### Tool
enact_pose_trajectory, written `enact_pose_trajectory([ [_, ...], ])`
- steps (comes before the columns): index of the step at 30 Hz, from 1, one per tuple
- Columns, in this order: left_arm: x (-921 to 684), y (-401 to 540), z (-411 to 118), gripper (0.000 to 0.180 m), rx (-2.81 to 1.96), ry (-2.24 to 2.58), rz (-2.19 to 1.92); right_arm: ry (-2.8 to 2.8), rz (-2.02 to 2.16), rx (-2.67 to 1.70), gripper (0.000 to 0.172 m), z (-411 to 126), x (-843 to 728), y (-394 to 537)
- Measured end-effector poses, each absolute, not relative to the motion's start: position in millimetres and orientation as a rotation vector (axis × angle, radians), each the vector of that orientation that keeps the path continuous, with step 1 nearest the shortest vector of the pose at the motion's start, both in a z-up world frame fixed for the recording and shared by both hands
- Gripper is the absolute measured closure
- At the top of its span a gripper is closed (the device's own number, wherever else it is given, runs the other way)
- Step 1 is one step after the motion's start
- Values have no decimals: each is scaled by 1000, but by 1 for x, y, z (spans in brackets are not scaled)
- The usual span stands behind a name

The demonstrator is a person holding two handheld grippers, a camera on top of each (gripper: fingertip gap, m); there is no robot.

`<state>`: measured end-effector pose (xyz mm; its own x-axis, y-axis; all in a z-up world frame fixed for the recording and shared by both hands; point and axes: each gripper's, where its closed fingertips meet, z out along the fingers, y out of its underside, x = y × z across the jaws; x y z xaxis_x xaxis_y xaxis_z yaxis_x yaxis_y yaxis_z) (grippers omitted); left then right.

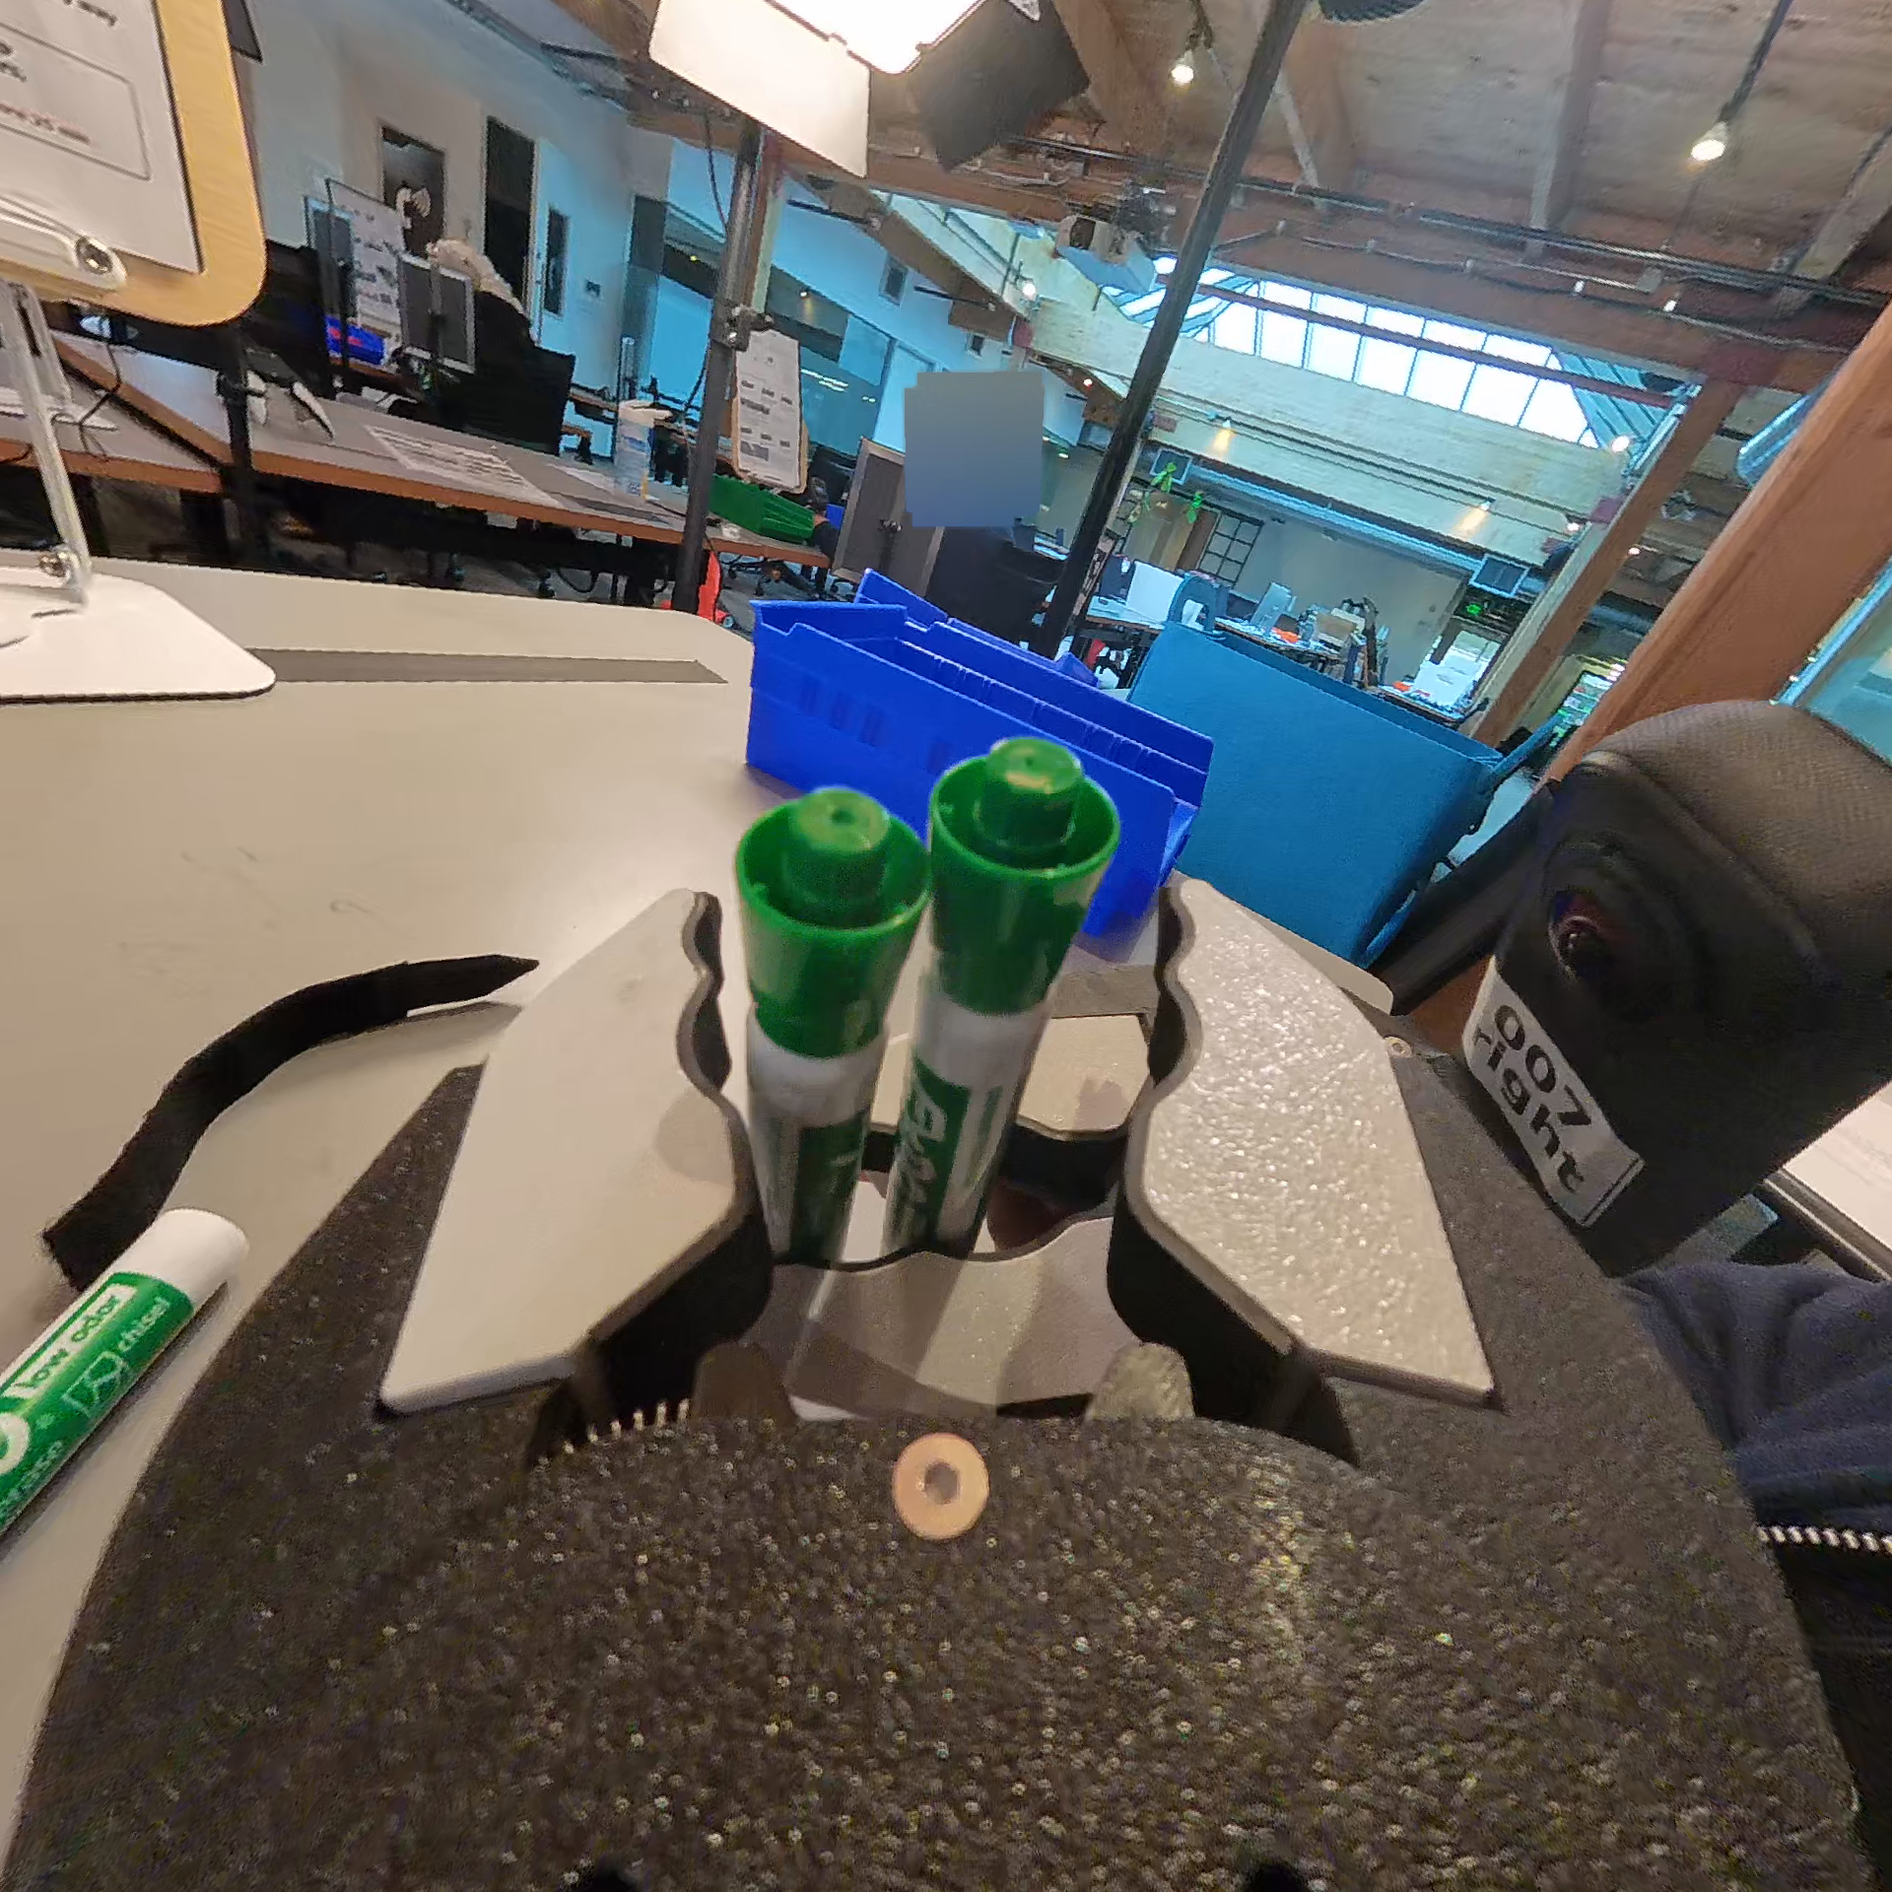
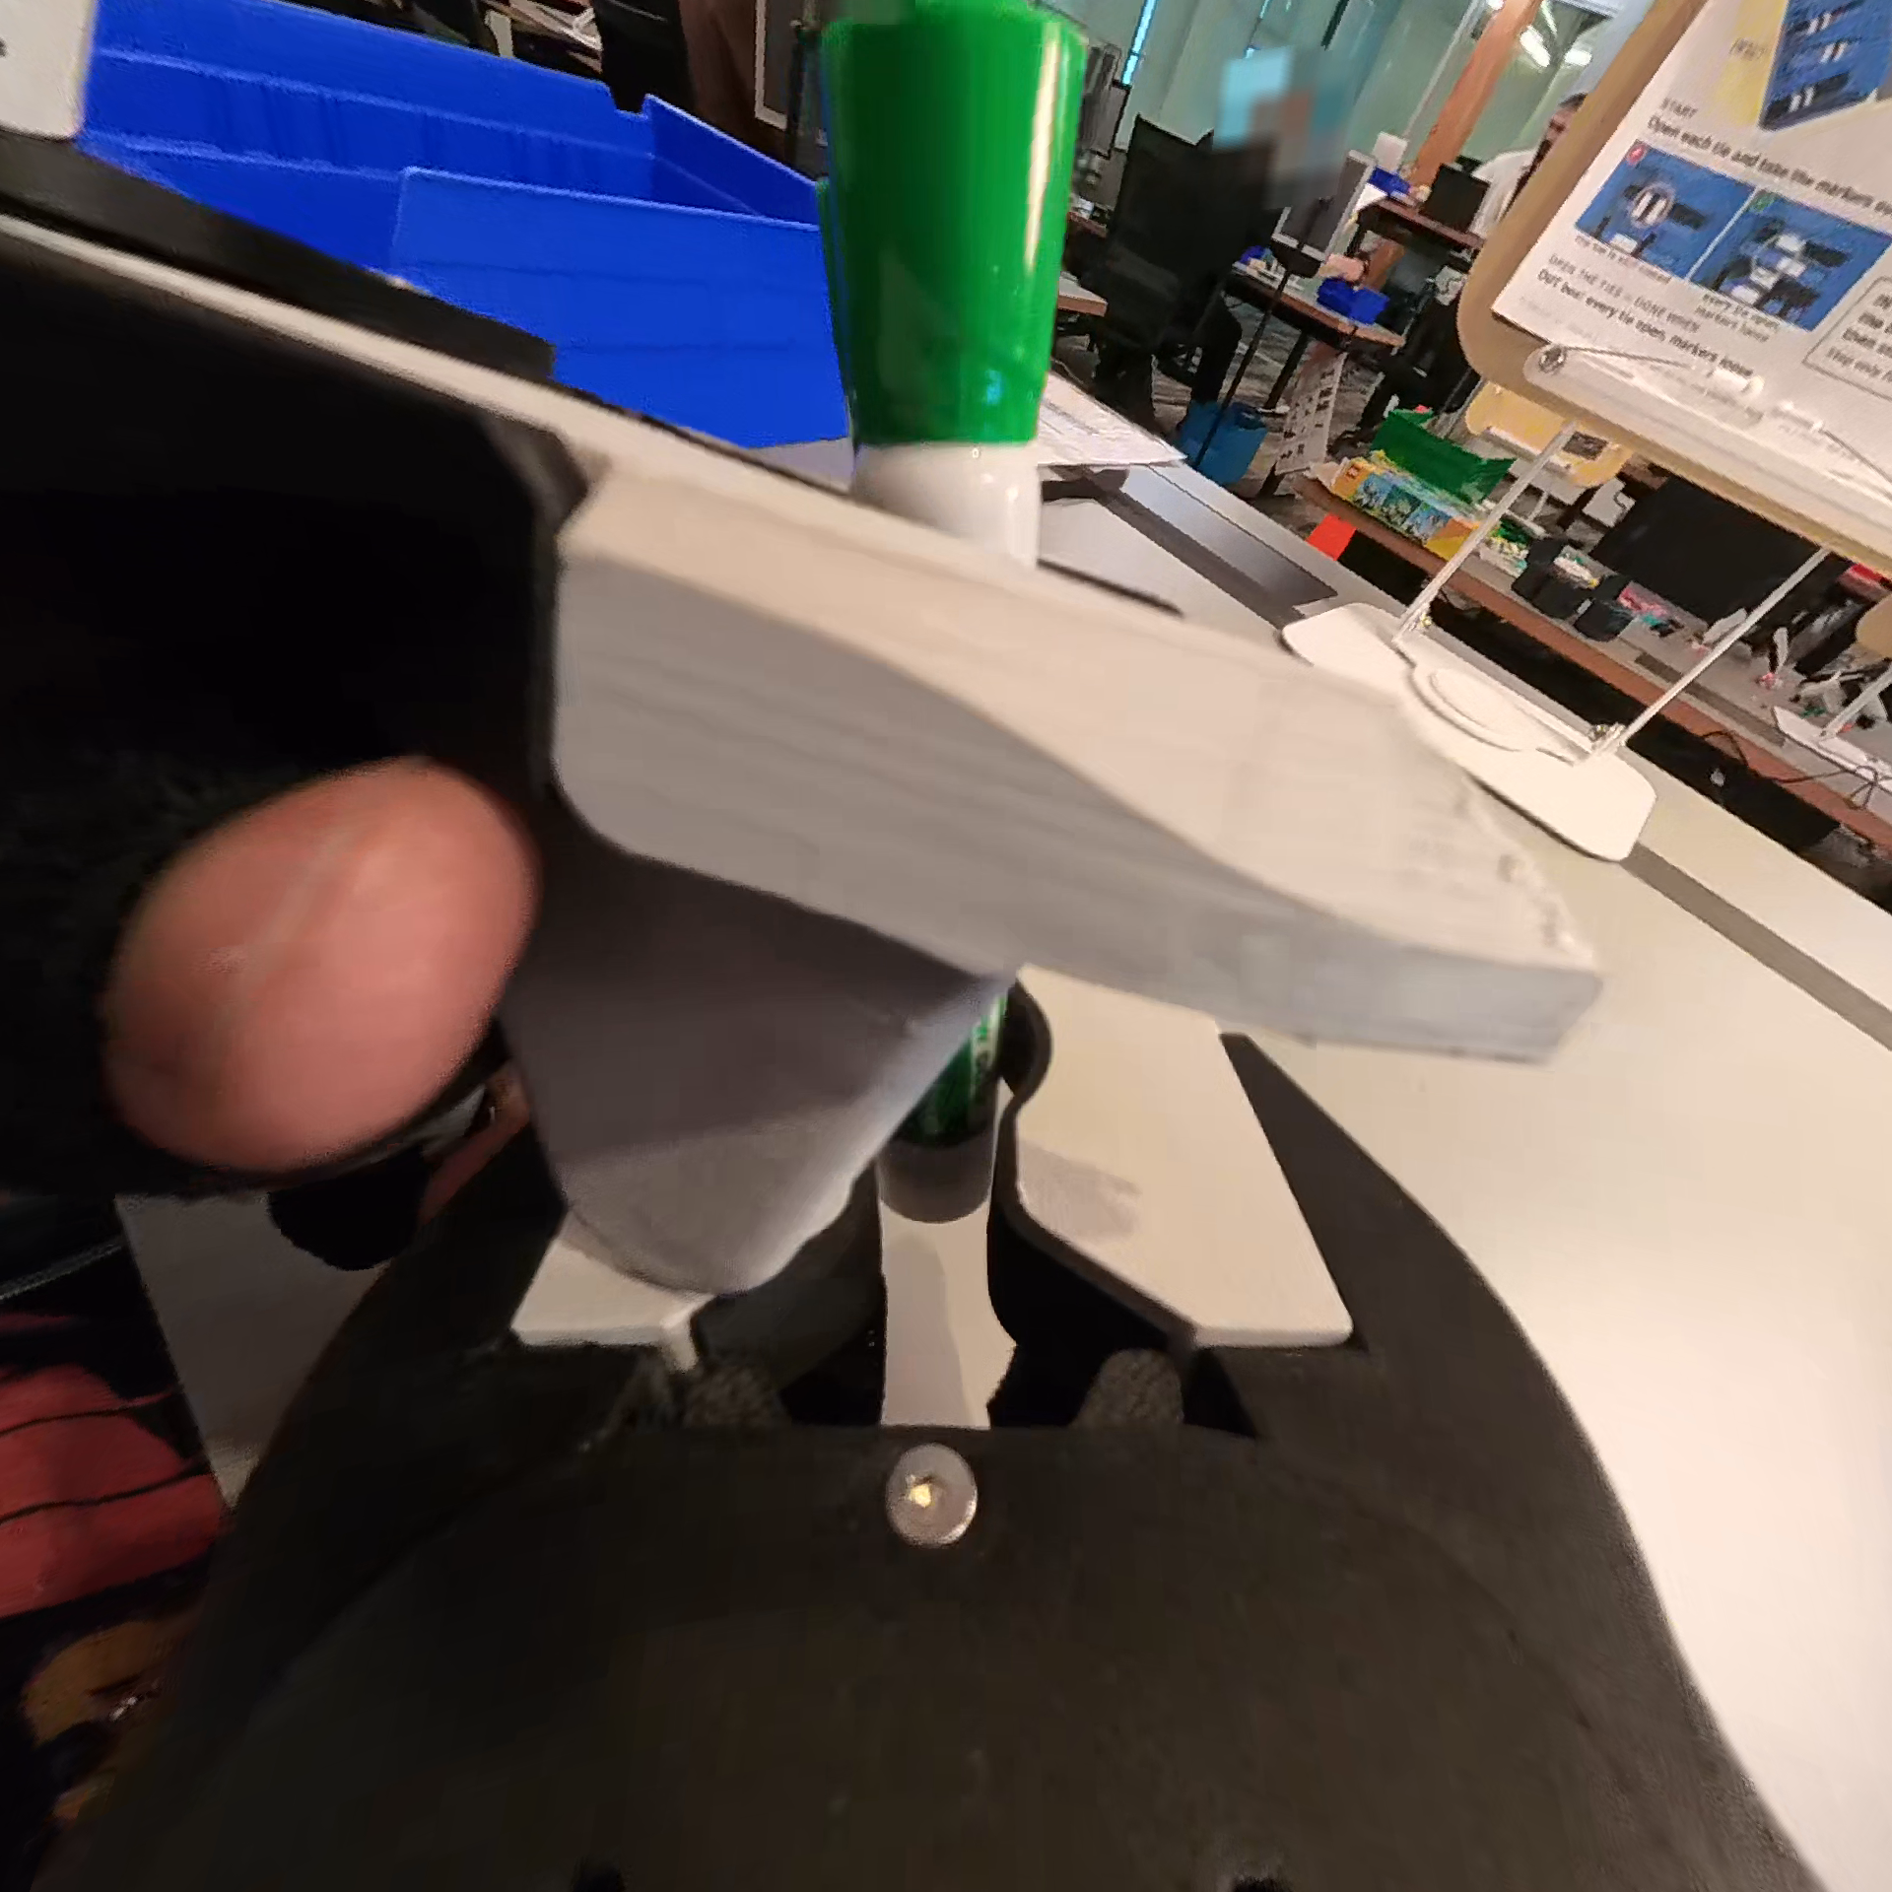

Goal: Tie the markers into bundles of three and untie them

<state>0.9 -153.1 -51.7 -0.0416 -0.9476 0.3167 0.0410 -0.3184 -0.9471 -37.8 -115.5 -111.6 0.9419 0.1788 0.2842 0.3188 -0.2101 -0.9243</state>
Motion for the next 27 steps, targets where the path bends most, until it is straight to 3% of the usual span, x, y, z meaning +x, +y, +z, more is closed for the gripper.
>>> enact_pose_trajectory([
  [1,0,-152,-52,99,-1403,1024,-1484,-358,-132,-1798,154,-112,-37,-115],
  [13,-3,-144,-57,114,-1498,1022,-1445,-341,-90,-1823,152,-114,-42,-113],
  [16,-5,-140,-56,129,-1486,1005,-1450,-357,-93,-1818,152,-115,-45,-113],
  [27,-4,-132,-58,133,-1507,988,-1452,-338,-104,-1818,152,-115,-43,-112],
])
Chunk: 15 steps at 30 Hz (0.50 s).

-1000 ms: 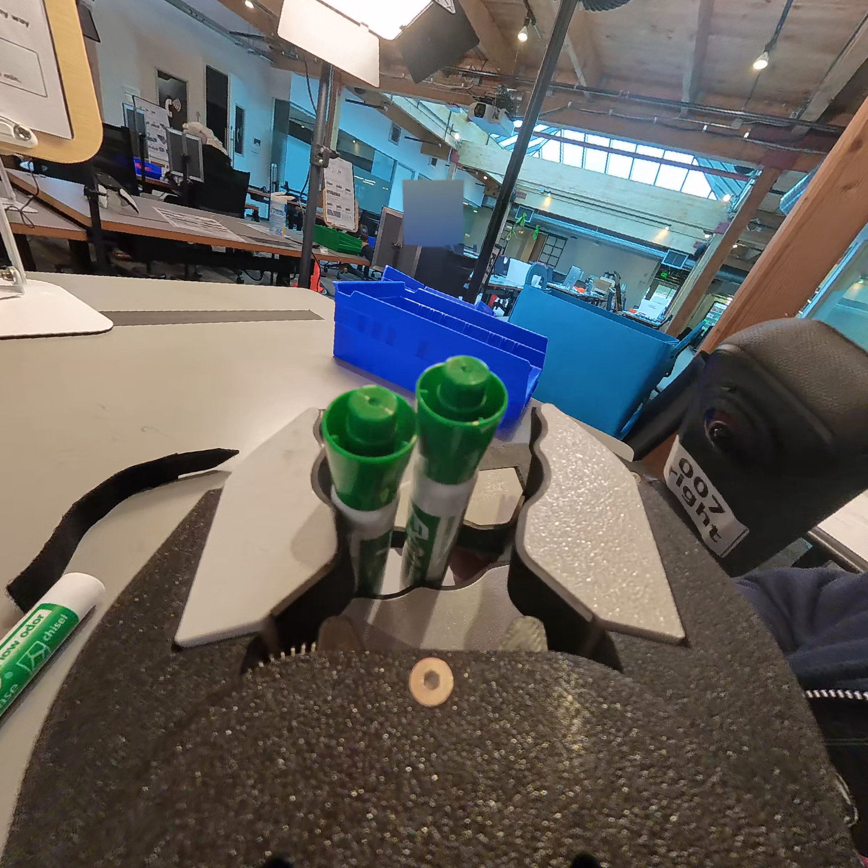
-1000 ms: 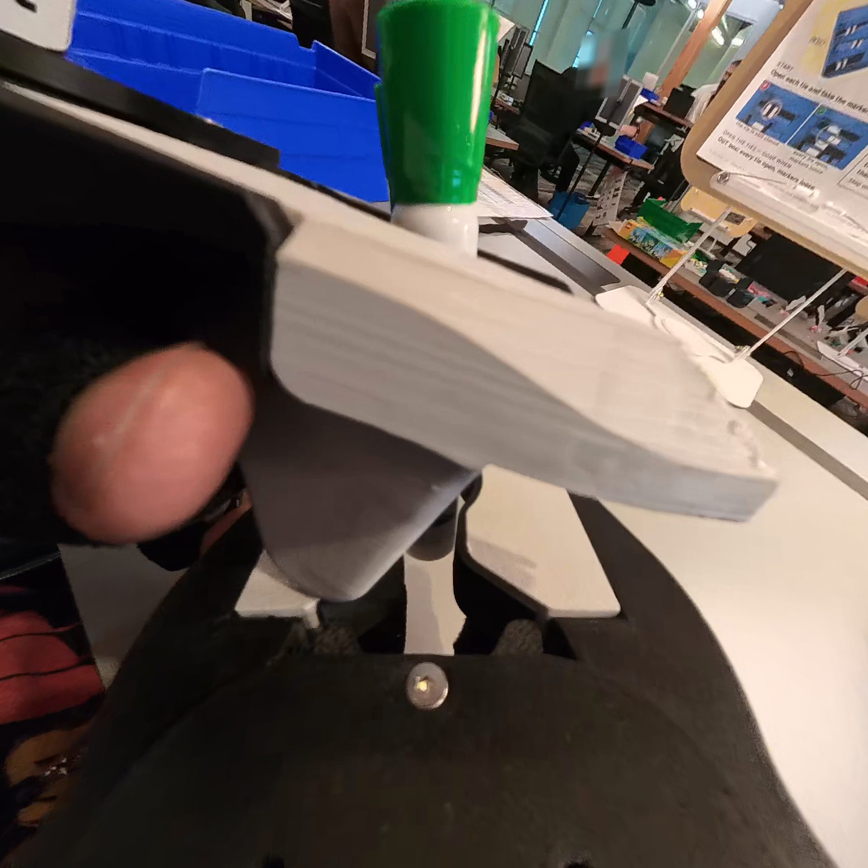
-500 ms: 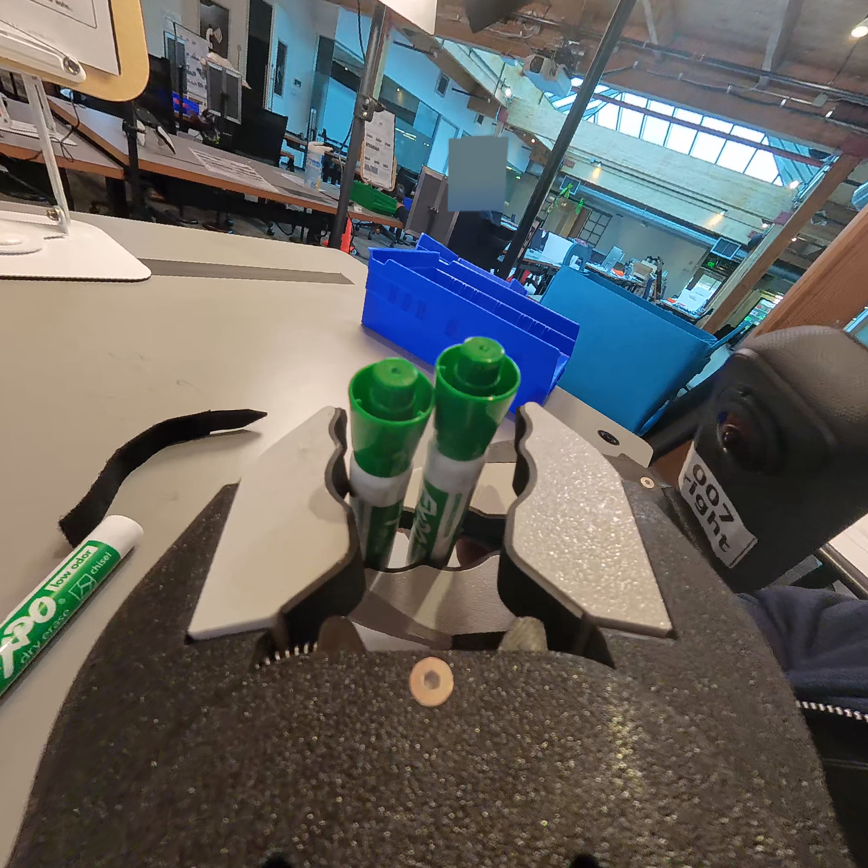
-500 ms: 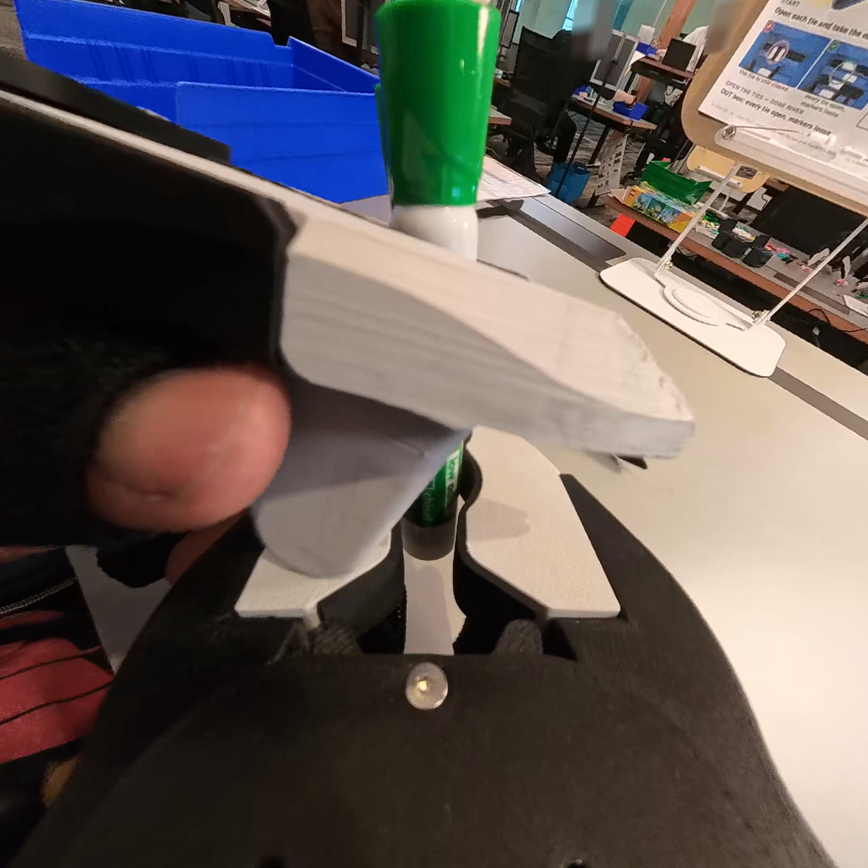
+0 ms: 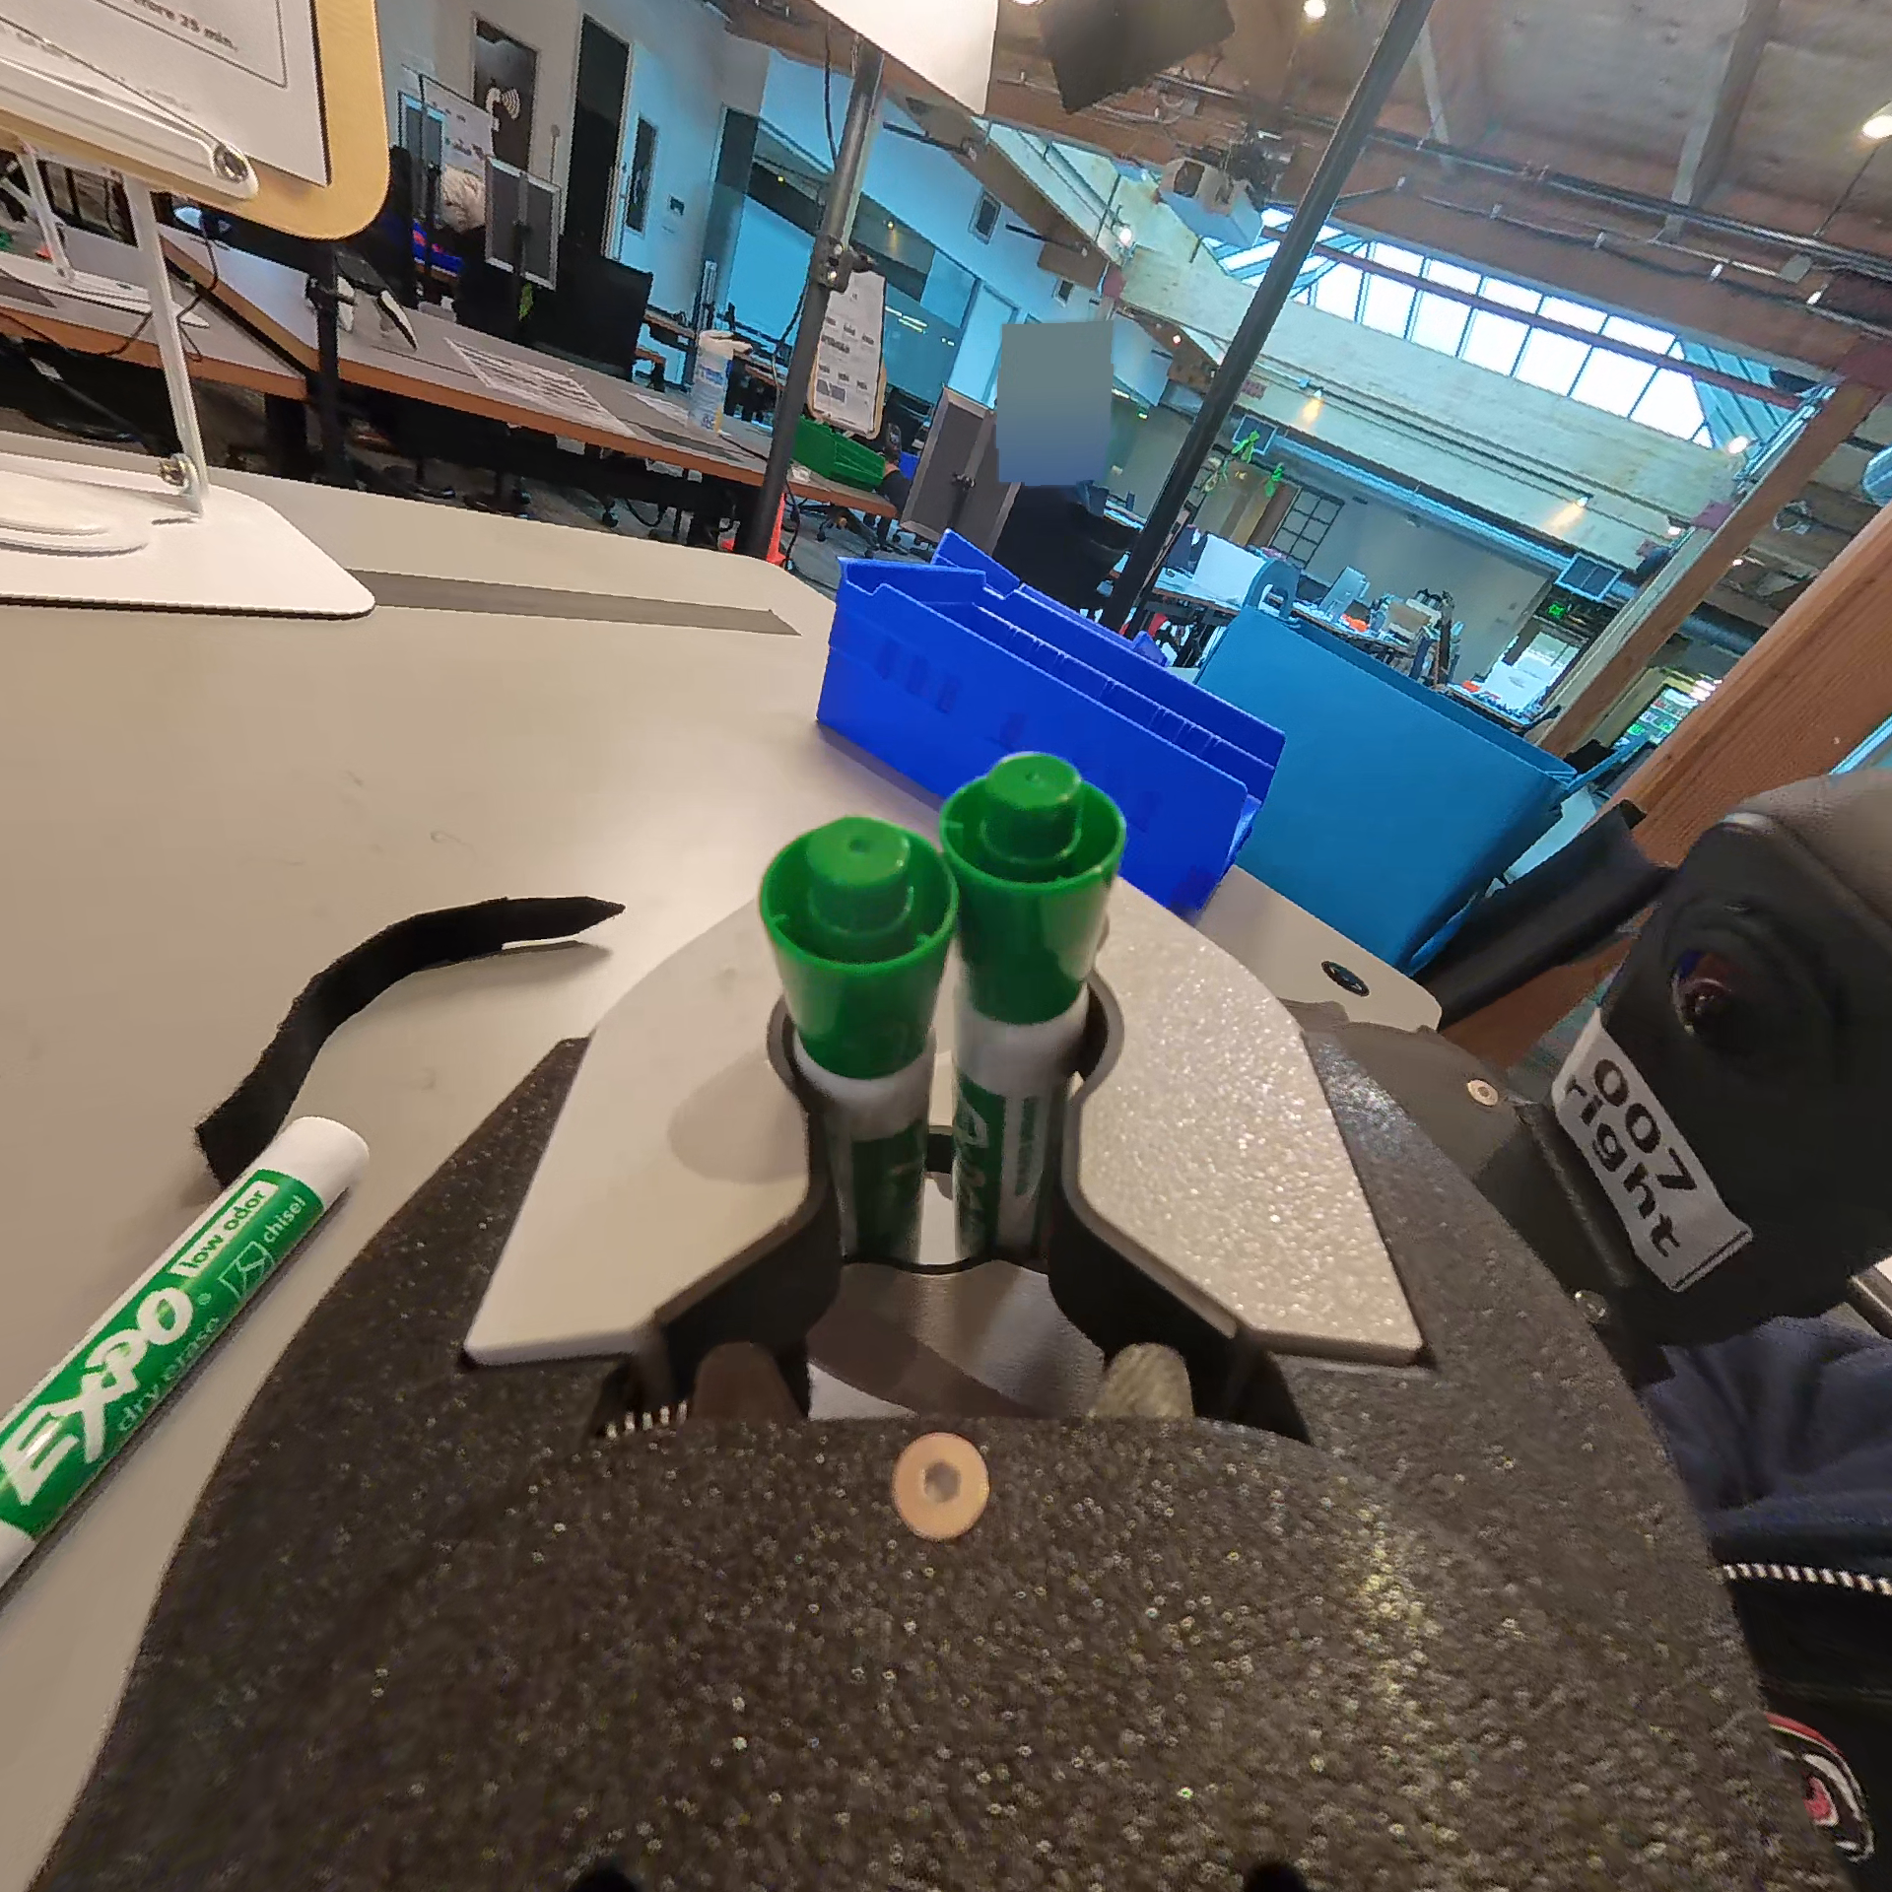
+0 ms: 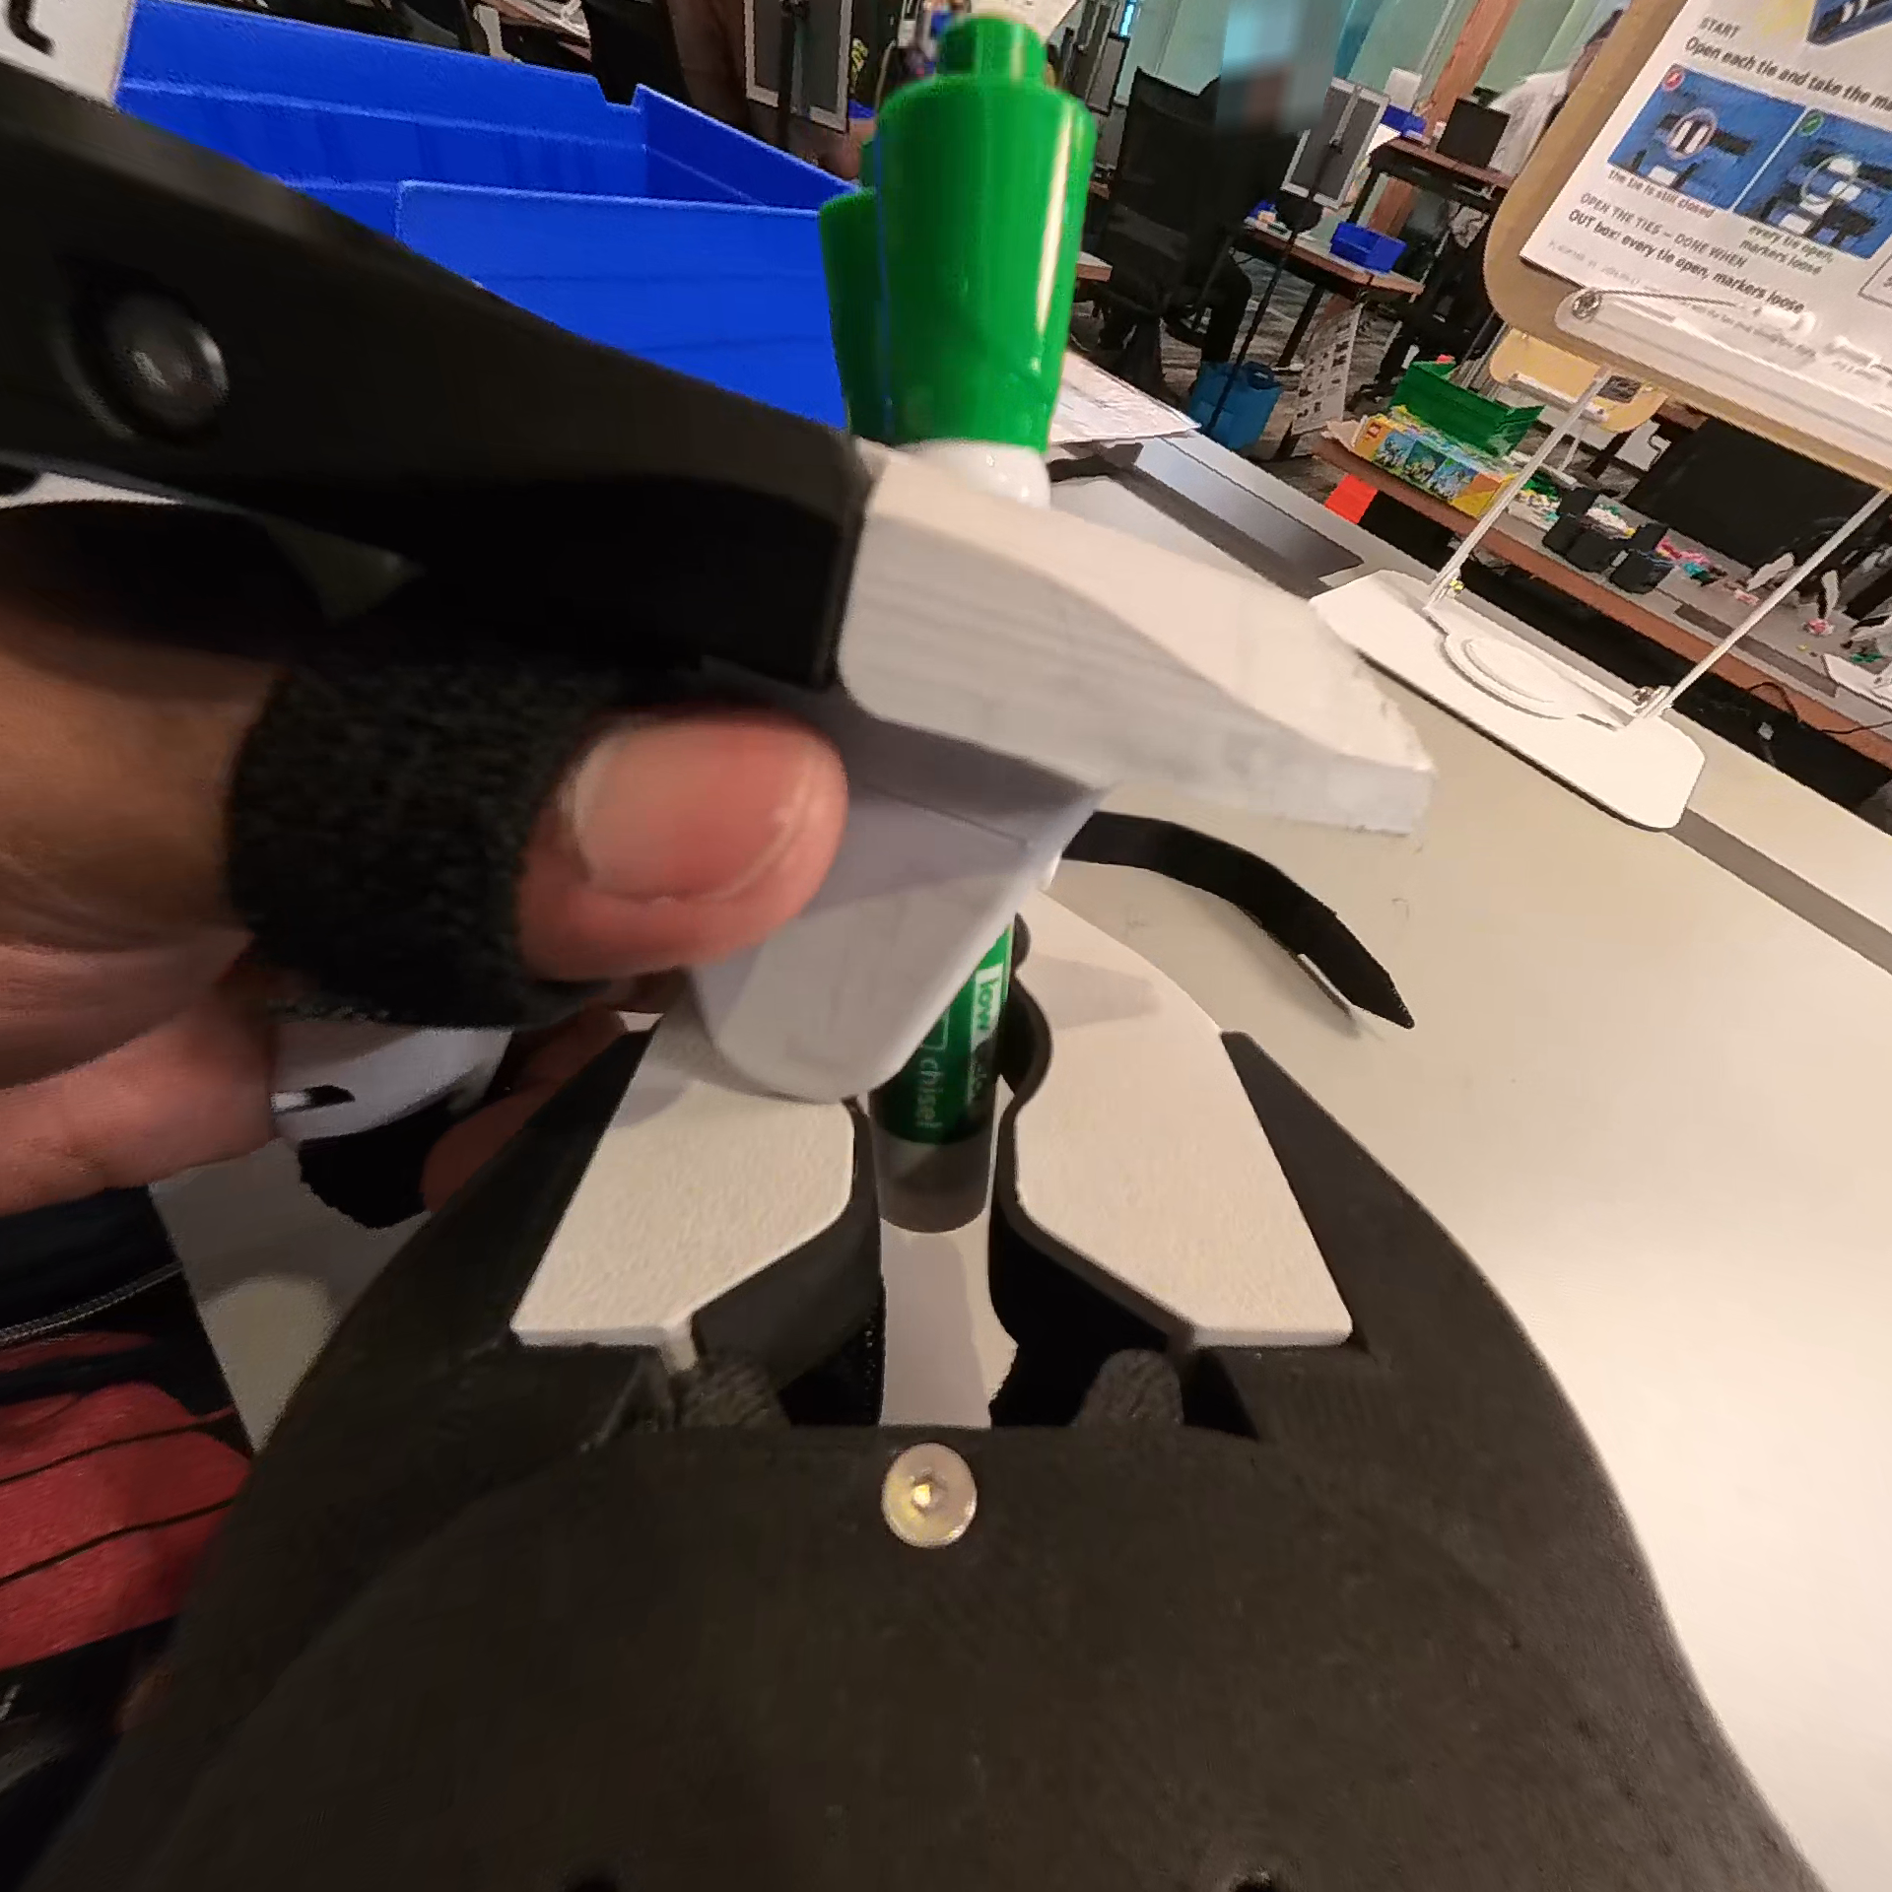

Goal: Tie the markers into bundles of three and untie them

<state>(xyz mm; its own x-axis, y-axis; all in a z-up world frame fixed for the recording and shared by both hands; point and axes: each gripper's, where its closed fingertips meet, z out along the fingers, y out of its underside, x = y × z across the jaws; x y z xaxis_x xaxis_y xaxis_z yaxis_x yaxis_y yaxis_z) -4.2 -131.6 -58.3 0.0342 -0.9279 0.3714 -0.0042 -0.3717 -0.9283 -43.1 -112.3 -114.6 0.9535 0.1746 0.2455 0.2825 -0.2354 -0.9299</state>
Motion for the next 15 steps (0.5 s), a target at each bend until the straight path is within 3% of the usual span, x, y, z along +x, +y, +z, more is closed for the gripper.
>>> enact_pose_trajectory([
  [2,-5,-130,-58,142,-1507,984,-1449,-337,-126,-1813,151,-114,-43,-112],
  [15,-4,-131,-59,145,-1514,1001,-1495,-356,-200,-1805,150,-116,-39,-109],
])
